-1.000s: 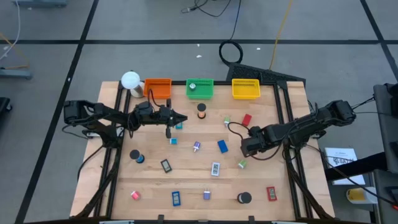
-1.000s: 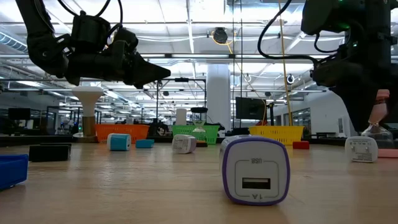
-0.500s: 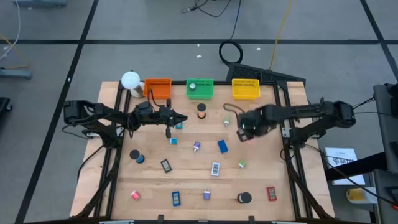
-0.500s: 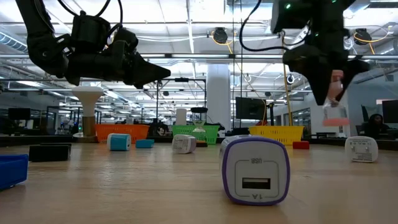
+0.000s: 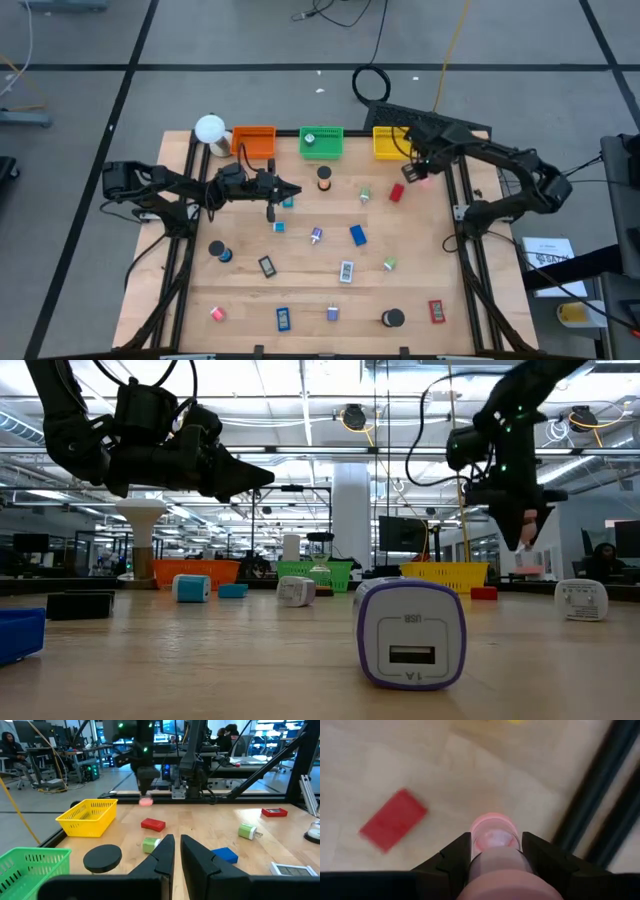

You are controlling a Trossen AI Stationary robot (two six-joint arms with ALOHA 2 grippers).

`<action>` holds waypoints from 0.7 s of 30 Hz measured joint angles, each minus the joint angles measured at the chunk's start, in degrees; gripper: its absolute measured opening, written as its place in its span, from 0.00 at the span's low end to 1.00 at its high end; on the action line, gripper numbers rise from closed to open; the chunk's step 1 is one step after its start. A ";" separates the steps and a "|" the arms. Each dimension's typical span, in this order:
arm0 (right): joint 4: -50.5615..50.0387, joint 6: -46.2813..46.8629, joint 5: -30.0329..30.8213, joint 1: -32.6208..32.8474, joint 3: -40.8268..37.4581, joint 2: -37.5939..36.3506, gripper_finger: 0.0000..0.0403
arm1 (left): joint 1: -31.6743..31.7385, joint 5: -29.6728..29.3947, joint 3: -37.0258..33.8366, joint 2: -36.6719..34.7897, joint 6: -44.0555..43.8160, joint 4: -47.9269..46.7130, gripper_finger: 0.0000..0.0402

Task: Pick & Place Office items
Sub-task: Put the pink hourglass into the yellow basket

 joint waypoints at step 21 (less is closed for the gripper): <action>9.90 -5.26 -0.30 -1.12 -1.95 6.14 0.56 | 0.01 0.00 0.00 0.00 -0.01 -0.01 0.09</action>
